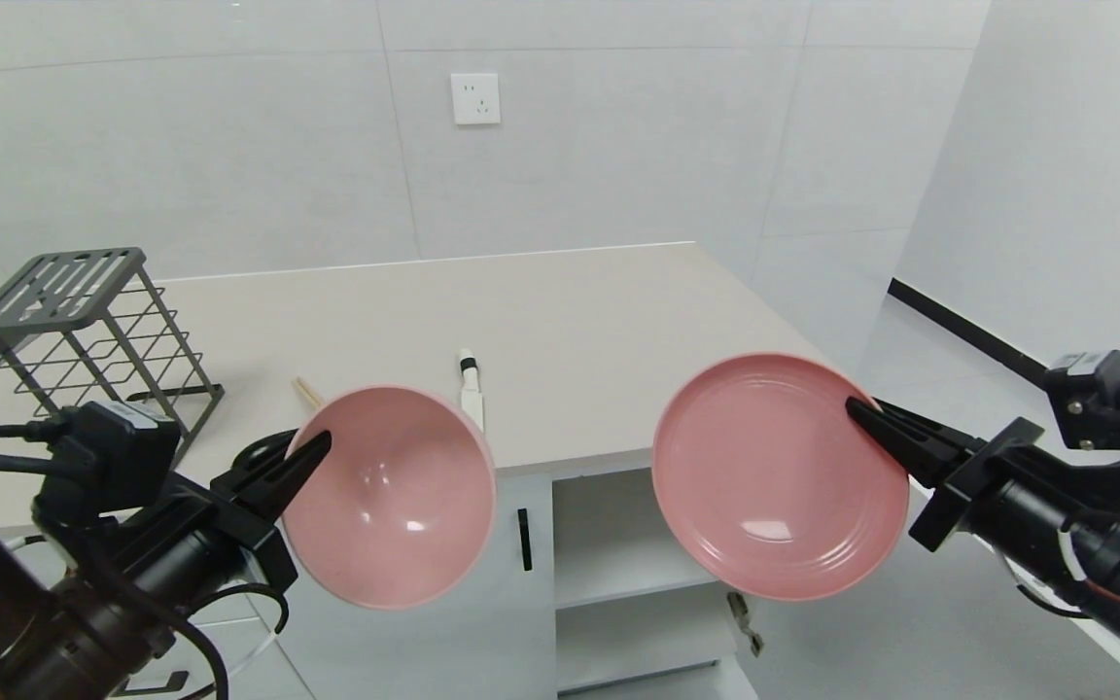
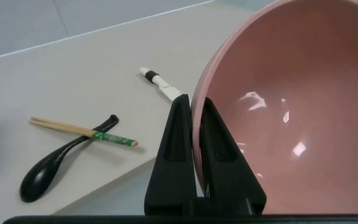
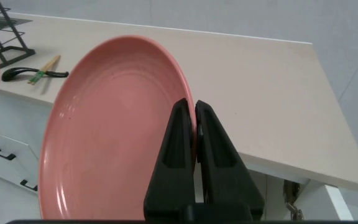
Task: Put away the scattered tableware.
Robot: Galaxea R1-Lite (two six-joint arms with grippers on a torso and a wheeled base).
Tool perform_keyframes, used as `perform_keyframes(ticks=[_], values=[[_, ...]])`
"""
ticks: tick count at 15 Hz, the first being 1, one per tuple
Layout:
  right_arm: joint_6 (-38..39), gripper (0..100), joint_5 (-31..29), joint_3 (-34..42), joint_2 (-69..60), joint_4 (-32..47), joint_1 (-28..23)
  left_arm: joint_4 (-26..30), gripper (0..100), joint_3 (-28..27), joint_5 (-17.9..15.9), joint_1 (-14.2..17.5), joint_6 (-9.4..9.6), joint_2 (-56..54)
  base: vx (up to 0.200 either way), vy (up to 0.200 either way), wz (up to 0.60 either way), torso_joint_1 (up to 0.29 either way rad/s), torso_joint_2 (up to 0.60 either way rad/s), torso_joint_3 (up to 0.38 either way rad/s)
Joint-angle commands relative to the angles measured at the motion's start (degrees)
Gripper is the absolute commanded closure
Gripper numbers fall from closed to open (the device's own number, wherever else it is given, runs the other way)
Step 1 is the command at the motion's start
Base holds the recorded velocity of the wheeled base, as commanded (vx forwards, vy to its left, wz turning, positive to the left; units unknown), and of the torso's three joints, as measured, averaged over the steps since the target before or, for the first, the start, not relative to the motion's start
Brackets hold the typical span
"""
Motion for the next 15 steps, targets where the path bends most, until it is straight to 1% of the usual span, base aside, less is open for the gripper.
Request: perform_keyframes(ticks=[1, 11, 15], values=[[-0.02, 100, 0.02, 0.04, 0.19, -0.06, 0.05, -0.03, 100, 0.00, 0.01, -0.01, -0.01, -0.30, 0.000, 0.000, 0.00, -0.134, 0.29, 0.119], [-0.11, 100, 0.02, 0.04, 0.19, -0.06, 0.05, 0.67, 100, 0.00, 0.01, -0.01, -0.01, 0.14, 0.000, 0.000, 0.00, -0.250, 0.48, 0.229], [-0.20, 100, 0.02, 0.13, 0.19, -0.06, 0.05, 0.67, 100, 0.00, 0.01, -1.16, -0.01, 0.14, 0.000, 0.000, 0.00, -0.254, 0.48, 0.224]])
